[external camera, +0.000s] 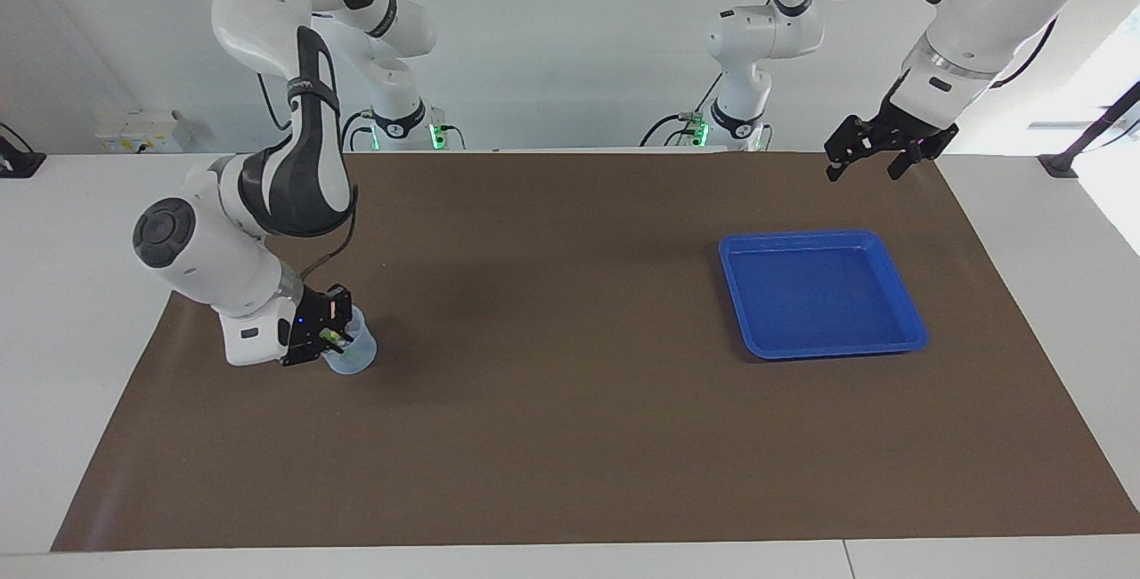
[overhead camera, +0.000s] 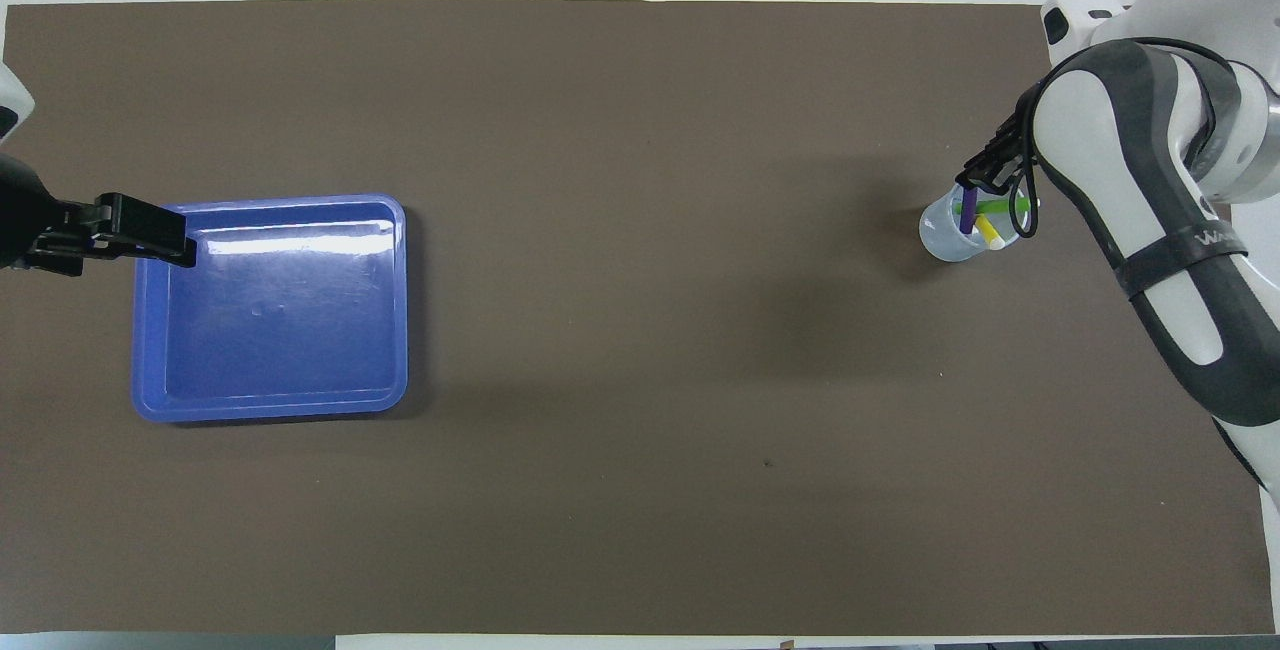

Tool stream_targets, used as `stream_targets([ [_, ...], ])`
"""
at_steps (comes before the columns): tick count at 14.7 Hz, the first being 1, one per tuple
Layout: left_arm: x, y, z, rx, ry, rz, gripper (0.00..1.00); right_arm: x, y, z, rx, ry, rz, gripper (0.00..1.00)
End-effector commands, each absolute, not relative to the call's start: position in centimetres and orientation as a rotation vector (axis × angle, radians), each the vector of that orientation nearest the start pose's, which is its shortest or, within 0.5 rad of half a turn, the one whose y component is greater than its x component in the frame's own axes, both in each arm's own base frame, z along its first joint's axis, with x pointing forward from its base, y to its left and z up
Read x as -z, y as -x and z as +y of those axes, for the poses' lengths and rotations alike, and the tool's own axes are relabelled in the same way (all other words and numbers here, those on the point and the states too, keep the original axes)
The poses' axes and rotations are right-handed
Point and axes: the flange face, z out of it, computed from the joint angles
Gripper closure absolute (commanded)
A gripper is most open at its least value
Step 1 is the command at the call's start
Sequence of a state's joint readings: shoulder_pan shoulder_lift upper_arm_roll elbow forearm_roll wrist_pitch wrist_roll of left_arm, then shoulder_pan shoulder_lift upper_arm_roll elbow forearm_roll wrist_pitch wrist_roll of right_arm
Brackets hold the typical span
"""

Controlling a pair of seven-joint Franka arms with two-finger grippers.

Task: Right arm passes pens to left for tray arrangement
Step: 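Reach the right gripper into the white cup and grasp the purple pen, then lift the purple pen with the right gripper while the left gripper approaches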

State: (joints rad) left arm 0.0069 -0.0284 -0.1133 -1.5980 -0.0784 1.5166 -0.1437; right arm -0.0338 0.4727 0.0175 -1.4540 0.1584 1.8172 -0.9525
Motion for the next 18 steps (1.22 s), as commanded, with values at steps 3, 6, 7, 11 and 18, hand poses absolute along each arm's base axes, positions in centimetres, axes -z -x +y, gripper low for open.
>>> stream_targets([
  [3, -62.4, -52.6, -6.7, -0.115, 3.235, -0.152, 0.0, -50.2, -65.0, 1.1, 0.076, 2.781, -1.011, 1.0],
  [6, -62.8, -52.7, -7.5, -0.162, 3.298, -0.445, 0.0, -54.6, -63.6, 3.0, 0.13, 2.857, -0.725, 1.0],
  [7, -62.9, -52.7, -7.9, -0.192, 3.302, -0.612, 0.0, -55.8, -63.2, 4.1, 0.143, 2.871, -0.568, 1.0],
  [11, -63.8, -53.2, -9.6, -0.326, 3.242, -1.299, 0.0, -57.1, -62.9, 8.1, 0.09, 2.782, 0.062, 1.0],
  [18, -64.6, -53.6, -15.8, -0.505, 2.615, -2.348, 0.0, -59.1, -62.9, 16.7, -0.041, 2.385, 0.709, 1.0],
])
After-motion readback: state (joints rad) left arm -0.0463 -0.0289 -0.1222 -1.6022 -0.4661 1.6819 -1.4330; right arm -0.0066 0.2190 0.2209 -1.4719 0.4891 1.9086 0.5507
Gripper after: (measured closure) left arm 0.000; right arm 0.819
